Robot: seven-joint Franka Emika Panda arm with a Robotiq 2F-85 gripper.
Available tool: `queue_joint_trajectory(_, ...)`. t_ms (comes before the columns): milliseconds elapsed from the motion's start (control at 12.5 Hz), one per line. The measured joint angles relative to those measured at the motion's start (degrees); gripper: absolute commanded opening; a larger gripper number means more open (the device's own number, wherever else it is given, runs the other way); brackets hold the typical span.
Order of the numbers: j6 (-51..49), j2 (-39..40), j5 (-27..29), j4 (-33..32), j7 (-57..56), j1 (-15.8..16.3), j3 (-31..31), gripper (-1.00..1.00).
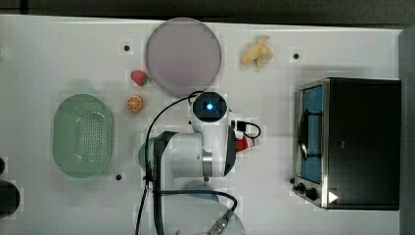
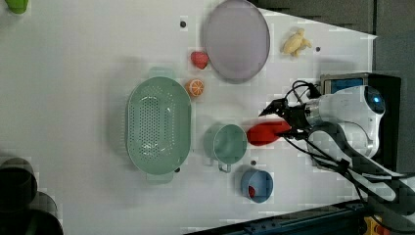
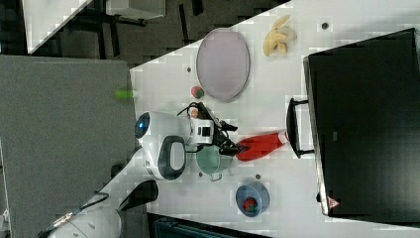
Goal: Pick Ketchup from oven and place it on table.
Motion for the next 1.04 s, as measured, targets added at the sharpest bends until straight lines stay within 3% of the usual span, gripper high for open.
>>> queue_joint_trajectory(240, -7.36, -6.07, 1.95, 2.8, 1.45, -0.62, -0.03, 1.0)
queue_joint_trajectory(560, -20.14, -18.09, 0.08, 17.9, 1.6, -0.96, -1.71, 1.0)
queue_joint_trajectory(720, -32.38, -22.28, 0.61, 26.91, 1.69, -1.46, -2.31, 1.0)
queue_joint_trajectory(1040, -47.35, -25.1, 1.9, 35.53, 1.78, 0.13, -2.98, 1.0)
